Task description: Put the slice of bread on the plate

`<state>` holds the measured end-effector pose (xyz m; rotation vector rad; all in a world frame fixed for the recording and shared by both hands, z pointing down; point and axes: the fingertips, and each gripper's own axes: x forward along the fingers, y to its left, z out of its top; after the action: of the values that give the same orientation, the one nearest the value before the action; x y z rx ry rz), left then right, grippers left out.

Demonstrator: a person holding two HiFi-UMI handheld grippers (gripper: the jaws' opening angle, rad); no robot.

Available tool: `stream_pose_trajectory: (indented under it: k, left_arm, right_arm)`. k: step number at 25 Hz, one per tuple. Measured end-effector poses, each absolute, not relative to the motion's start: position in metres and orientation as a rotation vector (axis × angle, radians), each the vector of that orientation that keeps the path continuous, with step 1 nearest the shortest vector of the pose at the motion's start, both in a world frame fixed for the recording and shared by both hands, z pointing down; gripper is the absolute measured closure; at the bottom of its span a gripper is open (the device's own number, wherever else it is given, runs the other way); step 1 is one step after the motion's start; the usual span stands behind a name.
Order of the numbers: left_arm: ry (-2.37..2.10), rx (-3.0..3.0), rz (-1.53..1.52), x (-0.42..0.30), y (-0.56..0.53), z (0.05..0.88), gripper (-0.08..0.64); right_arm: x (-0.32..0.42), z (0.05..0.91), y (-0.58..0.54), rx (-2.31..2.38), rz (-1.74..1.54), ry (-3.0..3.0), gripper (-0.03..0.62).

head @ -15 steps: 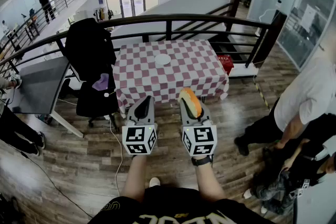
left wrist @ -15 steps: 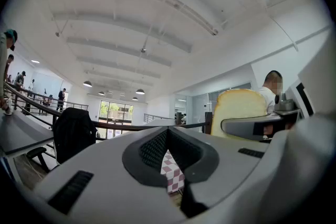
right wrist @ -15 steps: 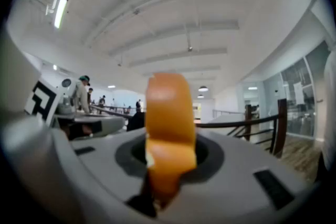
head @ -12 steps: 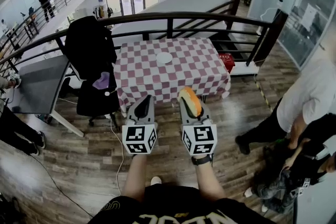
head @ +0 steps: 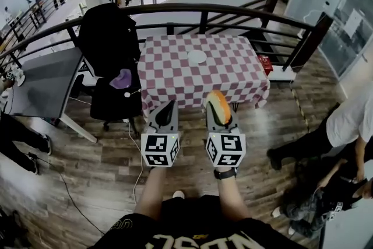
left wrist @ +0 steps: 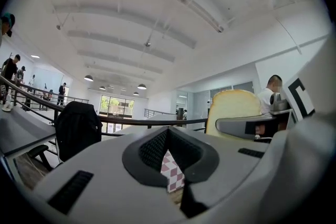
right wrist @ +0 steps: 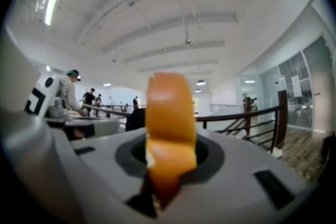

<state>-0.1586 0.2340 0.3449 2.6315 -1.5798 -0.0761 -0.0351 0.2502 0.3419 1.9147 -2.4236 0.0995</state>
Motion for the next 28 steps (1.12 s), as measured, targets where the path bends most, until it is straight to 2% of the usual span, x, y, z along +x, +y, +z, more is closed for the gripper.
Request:
stream_pose_trajectory:
  k: [11,17,28]
  left_arm:
    - [-1.556,2.548,-0.044,-0.175,0.184,0.387,0.541]
    - [-1.554,2.528,0.001,-0.152,0.137,0.408,0.541]
    - [-1.687,2.502,-0.014,-0.083,-0.023,0.376,0.541]
  right_arm:
    - [-0.047,0.374,0.203,1.891,0.177,-2.395,0.492]
    - [-0.034,0.39,0.151,1.838,0.2,-2.442,0.492]
    - [0.018,0.355,-0.01,1.725,0.136,-2.595,0.492]
